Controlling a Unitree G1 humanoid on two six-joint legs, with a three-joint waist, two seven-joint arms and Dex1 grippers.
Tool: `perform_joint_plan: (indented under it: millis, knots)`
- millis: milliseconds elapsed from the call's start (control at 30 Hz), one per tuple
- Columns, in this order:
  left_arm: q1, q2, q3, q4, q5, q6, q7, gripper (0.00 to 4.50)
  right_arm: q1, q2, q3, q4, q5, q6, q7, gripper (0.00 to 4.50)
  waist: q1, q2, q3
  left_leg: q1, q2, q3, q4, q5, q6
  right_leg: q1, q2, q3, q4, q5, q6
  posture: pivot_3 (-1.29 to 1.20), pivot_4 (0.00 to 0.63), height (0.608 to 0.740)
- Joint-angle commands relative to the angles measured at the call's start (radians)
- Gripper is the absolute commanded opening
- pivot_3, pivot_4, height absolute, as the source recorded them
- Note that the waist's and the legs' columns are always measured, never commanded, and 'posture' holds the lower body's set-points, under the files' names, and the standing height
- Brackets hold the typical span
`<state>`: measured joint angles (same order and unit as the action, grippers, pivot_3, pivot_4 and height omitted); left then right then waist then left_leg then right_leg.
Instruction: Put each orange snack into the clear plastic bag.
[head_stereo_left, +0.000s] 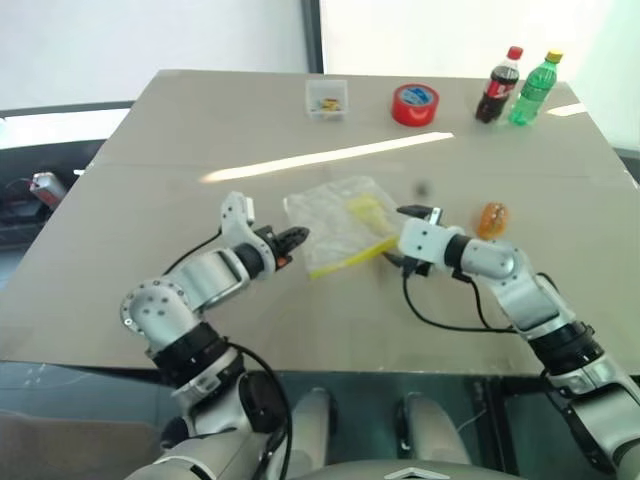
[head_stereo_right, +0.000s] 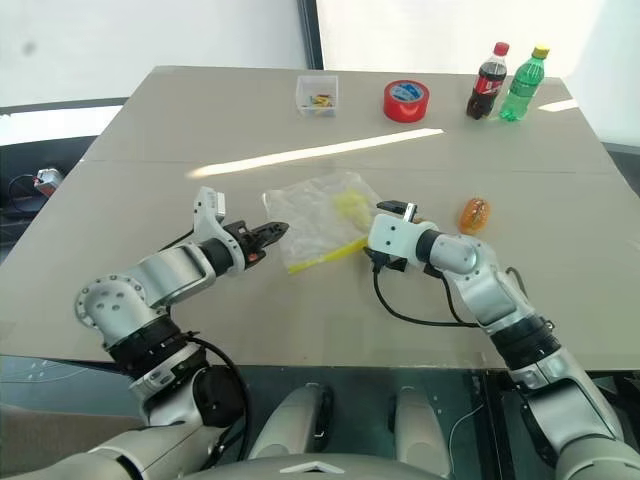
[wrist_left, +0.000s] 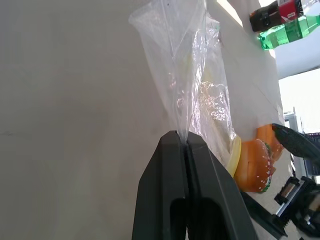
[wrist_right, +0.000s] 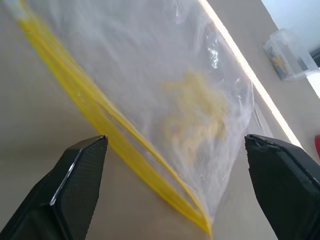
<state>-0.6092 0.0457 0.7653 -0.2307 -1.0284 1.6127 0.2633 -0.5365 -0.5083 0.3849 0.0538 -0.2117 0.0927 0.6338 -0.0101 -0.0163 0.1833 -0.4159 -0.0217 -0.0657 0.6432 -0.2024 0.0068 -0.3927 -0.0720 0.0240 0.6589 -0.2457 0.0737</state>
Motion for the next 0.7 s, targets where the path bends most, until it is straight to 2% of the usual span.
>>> perform_joint_plan:
  millis: [33,100,133,200,333,367,433,667,700]
  knots:
    - [0.011,0.022,-0.029,-0.021,-0.095,0.002,0.037,0.07,-0.043,0.022,0.003,0.033,-0.047,-0.053,-0.034,4.5,0.0,0.0,0.0,0.0,0.0,0.0,0.0,0.0,0.0,0.0,0.0,0.001,0.0,0.0,0.0,0.0,0.15,0.74]
    - [0.013,0.029,-0.028,-0.014,-0.128,0.002,0.06,0.07,-0.049,0.034,0.009,0.052,-0.069,-0.074,-0.038,4.5,-0.002,0.0,0.0,0.0,0.0,0.0,0.0,0.0,0.0,0.0,0.0,0.001,0.0,0.0,0.0,0.0,0.15,0.74]
    - [0.017,0.032,-0.029,-0.012,-0.146,0.002,0.071,0.0,-0.051,0.047,0.004,0.056,-0.069,-0.078,-0.045,3.98,-0.002,0.0,0.0,0.0,0.0,0.0,0.0,0.0,0.0,0.0,0.0,0.002,0.0,0.0,0.0,0.0,0.15,0.74]
    - [0.029,0.044,-0.037,-0.007,-0.178,0.002,0.088,0.0,-0.06,0.074,-0.009,0.057,-0.064,-0.075,-0.053,3.3,-0.004,0.0,0.0,0.0,0.0,0.0,0.0,0.0,0.0,-0.001,0.0,0.001,0.0,0.0,0.0,0.0,0.15,0.74]
    - [0.049,0.069,-0.051,0.005,-0.232,0.002,0.114,0.0,-0.073,0.091,-0.009,0.075,-0.086,-0.081,-0.053,1.43,-0.004,0.0,0.0,0.0,0.0,0.0,-0.001,0.0,0.0,-0.002,0.0,0.003,0.002,0.0,0.0,0.0,0.15,0.74]
    - [0.055,0.078,-0.058,0.008,-0.247,0.002,0.116,0.0,-0.075,0.093,-0.009,0.081,-0.09,-0.084,-0.053,0.73,-0.004,0.0,0.0,0.0,0.0,0.0,-0.001,0.0,0.0,-0.002,0.0,0.003,0.001,0.0,0.0,0.0,0.15,0.74]
    - [0.062,0.097,-0.067,0.015,-0.269,0.002,0.12,0.0,-0.076,0.097,-0.01,0.087,-0.092,-0.083,-0.051,0.08,-0.004,-0.001,0.0,0.0,0.0,0.0,-0.001,0.0,0.0,-0.002,0.0,0.003,0.001,0.0,0.0,0.0,0.15,0.74]
    - [0.069,0.18,-0.117,0.007,-0.253,-0.07,0.052,0.0,-0.103,0.125,-0.019,0.108,-0.091,-0.063,-0.052,0.08,-0.005,-0.001,0.0,0.001,0.0,0.0,-0.001,0.0,0.0,-0.002,0.0,0.003,0.001,0.0,0.0,0.0,0.15,0.74]
    - [0.073,0.198,-0.134,-0.003,-0.24,-0.093,0.025,0.4,-0.111,0.133,-0.024,0.113,-0.09,-0.057,-0.058,0.0,-0.005,-0.001,0.0,0.001,0.0,0.0,-0.002,0.0,0.0,-0.002,0.0,0.003,0.001,0.0,0.0,0.0,0.15,0.74]
